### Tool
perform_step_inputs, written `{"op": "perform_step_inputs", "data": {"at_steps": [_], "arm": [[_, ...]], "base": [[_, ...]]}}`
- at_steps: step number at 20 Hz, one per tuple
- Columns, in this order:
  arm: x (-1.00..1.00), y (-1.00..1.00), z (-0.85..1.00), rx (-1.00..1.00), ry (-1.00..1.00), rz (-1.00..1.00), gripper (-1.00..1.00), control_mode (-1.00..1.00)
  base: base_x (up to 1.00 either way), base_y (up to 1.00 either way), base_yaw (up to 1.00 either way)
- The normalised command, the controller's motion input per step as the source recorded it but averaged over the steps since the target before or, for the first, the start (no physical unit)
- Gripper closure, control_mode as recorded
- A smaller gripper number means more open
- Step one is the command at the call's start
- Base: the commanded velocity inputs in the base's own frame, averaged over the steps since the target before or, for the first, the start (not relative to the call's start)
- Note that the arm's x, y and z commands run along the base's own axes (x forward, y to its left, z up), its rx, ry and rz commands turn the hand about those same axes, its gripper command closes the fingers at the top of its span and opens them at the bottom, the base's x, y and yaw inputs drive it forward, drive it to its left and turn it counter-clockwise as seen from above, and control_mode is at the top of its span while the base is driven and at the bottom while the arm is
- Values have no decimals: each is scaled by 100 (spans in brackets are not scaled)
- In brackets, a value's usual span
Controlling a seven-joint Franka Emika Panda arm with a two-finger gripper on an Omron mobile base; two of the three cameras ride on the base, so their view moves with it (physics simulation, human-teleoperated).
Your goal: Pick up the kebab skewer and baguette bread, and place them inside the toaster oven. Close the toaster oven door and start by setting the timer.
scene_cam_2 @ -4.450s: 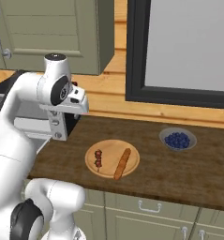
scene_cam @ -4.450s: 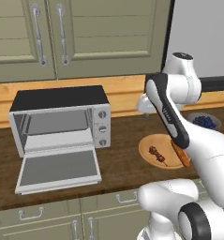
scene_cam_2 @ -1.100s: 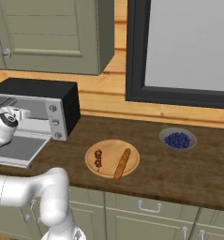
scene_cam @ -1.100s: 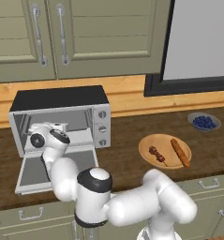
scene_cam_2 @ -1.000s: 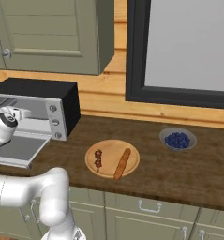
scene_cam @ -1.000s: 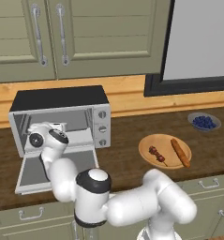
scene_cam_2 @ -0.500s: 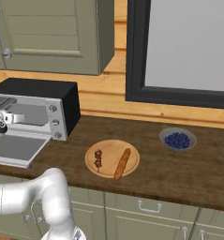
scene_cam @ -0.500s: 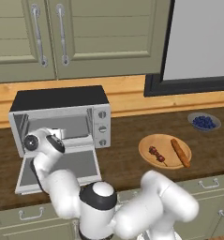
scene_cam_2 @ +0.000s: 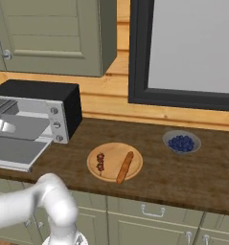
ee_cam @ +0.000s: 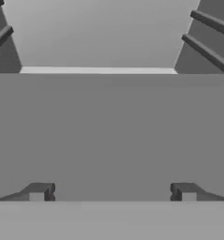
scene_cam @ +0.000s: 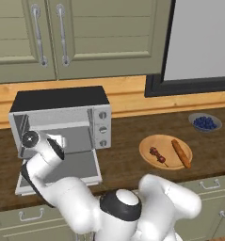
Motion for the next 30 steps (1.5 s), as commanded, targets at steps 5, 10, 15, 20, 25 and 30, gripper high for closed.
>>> {"op": "perform_step_inputs", "data": {"at_steps": [5,10,15,20,25,30], "arm": [[-89,-13,26,0,23,0,-100,-100],[-75,-60,100,10,-1,1,-100,-100],[-44,-100,46,13,12,0,-100,-100],[-47,-100,31,8,13,0,-100,-100],[-56,-100,3,2,14,0,-100,-100],[-51,-100,-5,-1,13,0,-100,-100]], "base": [[0,0,0],[0,0,0],[0,0,0],[0,0,0],[0,0,0],[0,0,0]]}}
